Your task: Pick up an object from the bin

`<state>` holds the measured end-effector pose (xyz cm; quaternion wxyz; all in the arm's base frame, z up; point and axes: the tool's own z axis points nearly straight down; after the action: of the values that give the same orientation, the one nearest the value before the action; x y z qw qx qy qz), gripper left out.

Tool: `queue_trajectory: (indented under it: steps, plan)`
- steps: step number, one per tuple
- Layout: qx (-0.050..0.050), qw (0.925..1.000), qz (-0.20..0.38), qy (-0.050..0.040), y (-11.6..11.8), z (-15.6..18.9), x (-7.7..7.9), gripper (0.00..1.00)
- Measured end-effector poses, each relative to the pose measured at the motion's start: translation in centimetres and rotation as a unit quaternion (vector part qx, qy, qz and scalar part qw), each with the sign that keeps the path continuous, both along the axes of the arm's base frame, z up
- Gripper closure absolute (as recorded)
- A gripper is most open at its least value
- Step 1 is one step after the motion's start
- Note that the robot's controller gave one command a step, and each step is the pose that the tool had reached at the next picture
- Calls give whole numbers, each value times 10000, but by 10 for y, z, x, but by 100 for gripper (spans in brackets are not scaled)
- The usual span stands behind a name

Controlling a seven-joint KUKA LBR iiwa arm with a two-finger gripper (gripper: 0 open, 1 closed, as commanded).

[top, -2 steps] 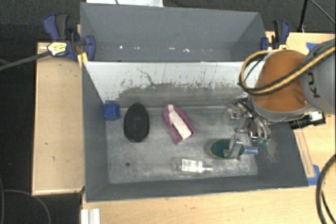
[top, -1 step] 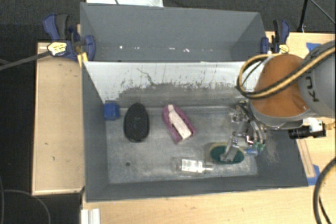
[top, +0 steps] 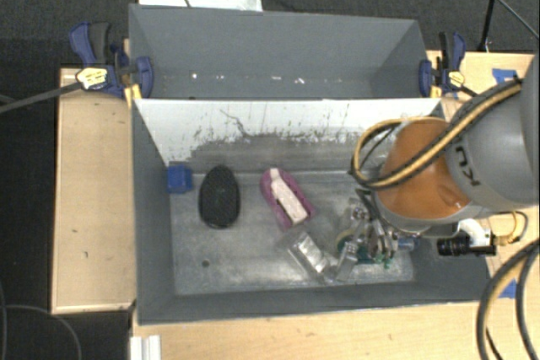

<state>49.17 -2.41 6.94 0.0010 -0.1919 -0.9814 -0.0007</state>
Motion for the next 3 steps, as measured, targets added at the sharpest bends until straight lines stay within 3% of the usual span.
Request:
queue_trajectory:
  steps: [1, 2, 3]
  plan:
    - [-16, 9991, -411, -34, -40, 1, 6, 0]
    - [-10, 9992, -397, -30, -38, 1, 6, 100]
    - [-11, 9992, -397, -43, -39, 8, 7, 100]
